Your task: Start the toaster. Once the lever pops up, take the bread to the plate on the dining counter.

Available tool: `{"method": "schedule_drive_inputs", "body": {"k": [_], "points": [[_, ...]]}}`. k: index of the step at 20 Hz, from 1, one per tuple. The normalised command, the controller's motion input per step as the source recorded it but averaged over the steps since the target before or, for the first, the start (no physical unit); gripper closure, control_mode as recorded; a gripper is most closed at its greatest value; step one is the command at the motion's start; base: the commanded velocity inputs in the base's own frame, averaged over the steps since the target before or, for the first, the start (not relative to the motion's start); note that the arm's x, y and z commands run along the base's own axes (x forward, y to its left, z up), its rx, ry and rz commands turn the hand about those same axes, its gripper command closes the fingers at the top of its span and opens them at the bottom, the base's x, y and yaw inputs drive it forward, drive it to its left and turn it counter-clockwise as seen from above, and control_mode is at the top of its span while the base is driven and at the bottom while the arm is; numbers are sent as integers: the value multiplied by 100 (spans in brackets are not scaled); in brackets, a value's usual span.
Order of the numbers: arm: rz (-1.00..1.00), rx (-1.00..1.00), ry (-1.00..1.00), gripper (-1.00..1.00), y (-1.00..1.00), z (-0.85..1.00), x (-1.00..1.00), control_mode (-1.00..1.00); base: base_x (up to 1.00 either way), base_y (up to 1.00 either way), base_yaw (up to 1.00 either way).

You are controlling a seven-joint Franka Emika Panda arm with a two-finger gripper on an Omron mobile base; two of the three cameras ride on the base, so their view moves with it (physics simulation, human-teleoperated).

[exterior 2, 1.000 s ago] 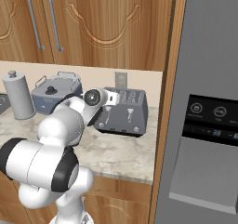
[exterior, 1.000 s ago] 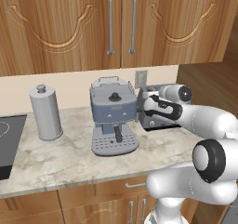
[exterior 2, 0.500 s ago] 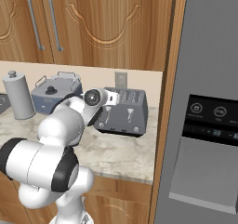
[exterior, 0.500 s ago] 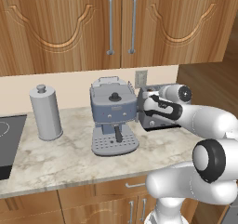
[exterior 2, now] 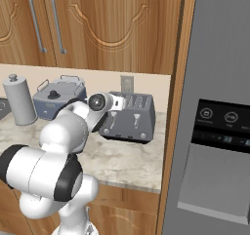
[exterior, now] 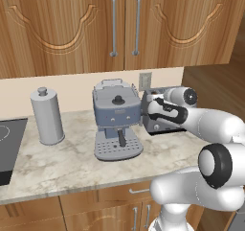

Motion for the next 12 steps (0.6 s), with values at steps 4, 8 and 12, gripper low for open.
{"method": "schedule_drive_inputs", "body": {"k": [4,8,12], "points": [[0,0,0,-100,0,0,0,-100,0,0,0],[0,0,0,-100,0,0,0,-100,0,0,0],[0,0,0,-100,0,0,0,-100,0,0,0]]}}
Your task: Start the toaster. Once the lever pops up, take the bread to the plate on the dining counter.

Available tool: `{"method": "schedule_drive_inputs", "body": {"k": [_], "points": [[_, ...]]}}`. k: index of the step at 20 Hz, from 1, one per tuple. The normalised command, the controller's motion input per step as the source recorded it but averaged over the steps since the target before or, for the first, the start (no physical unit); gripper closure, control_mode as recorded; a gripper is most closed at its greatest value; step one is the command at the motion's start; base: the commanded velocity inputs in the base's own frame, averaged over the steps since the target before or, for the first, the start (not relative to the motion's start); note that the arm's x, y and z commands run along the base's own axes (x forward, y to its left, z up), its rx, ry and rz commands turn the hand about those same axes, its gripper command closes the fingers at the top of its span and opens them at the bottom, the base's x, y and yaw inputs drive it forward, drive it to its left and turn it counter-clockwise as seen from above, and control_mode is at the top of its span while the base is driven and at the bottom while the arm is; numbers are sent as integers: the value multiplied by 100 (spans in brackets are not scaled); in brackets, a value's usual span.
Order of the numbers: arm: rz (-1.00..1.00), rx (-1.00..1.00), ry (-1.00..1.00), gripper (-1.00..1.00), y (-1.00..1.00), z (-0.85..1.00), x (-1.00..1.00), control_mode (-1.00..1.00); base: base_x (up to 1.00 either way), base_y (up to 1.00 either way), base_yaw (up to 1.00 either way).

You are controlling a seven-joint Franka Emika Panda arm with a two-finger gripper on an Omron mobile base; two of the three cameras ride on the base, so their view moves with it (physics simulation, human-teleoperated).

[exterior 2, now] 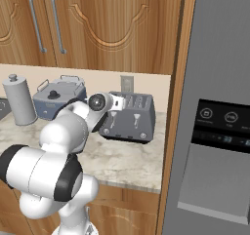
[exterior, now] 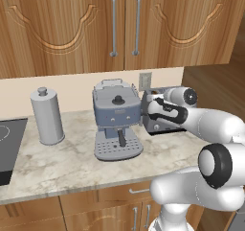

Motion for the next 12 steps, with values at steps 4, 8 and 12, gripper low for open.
{"method": "schedule_drive_inputs", "body": {"k": [4,8,12], "points": [[0,0,0,-100,0,0,0,-100,0,0,0],[0,0,0,-100,0,0,0,-100,0,0,0],[0,0,0,-100,0,0,0,-100,0,0,0]]}}
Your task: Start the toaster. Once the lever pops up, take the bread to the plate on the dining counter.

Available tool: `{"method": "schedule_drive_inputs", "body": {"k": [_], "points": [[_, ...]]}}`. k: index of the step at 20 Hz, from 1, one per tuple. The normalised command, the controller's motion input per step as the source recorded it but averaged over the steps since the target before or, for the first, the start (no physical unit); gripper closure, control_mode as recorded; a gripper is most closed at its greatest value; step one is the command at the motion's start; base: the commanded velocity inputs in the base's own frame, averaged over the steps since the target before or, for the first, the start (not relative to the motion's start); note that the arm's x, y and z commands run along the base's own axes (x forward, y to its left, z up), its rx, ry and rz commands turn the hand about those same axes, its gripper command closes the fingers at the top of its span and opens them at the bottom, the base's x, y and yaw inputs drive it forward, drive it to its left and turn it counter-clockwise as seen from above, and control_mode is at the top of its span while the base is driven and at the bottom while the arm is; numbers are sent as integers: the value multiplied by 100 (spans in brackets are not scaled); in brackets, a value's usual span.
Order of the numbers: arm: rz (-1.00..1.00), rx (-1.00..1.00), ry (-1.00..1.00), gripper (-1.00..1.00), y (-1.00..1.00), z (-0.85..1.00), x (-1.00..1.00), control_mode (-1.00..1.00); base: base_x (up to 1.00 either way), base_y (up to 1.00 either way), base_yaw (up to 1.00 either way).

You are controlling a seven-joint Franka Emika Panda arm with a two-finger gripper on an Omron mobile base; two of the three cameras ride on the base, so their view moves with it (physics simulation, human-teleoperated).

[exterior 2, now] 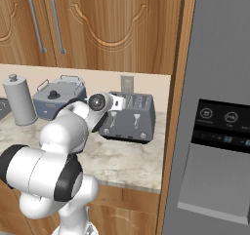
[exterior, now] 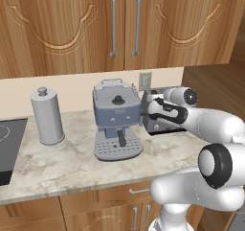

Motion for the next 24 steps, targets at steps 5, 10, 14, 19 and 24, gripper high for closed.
{"method": "schedule_drive_inputs", "body": {"k": [5,10,14,19,24], "points": [[0,0,0,-100,0,0,0,-100,0,0,0],[0,0,0,-100,0,0,0,-100,0,0,0],[0,0,0,-100,0,0,0,-100,0,0,0],[0,0,0,-100,0,0,0,-100,0,0,0],[0,0,0,-100,0,0,0,-100,0,0,0]]}}
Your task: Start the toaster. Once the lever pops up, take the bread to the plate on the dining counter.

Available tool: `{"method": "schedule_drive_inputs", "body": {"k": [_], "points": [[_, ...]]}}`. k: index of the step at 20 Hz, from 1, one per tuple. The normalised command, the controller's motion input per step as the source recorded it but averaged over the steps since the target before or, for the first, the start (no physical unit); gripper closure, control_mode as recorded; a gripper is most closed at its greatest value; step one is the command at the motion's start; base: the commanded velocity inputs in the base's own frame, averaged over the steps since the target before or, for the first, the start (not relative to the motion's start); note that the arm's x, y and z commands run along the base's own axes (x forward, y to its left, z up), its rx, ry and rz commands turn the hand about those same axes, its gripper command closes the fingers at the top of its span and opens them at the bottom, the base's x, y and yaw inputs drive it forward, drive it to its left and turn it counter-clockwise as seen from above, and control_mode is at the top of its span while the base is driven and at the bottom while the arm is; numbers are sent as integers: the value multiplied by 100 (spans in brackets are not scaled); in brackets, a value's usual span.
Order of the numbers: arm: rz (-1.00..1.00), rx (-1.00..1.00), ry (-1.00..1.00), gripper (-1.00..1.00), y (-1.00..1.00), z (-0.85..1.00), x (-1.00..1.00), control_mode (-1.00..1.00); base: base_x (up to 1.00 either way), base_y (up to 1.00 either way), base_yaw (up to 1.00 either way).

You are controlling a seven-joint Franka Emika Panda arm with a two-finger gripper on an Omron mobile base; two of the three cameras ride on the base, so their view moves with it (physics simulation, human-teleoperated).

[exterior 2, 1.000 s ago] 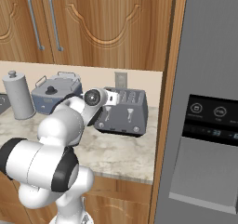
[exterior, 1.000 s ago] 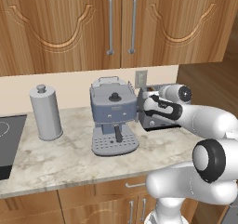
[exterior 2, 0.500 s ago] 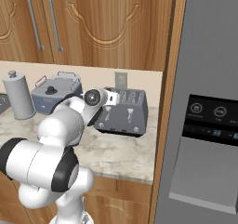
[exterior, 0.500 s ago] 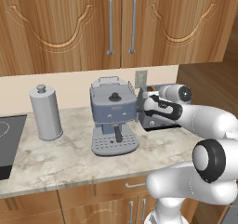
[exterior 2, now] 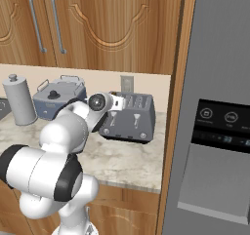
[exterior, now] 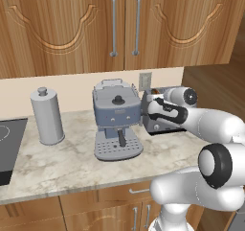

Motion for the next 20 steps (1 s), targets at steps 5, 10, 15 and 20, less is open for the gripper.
{"method": "schedule_drive_inputs", "body": {"k": [5,10,15,20], "points": [[0,0,0,-100,0,0,0,-100,0,0,0],[0,0,0,-100,0,0,0,-100,0,0,0],[0,0,0,-100,0,0,0,-100,0,0,0],[0,0,0,-100,0,0,0,-100,0,0,0]]}}
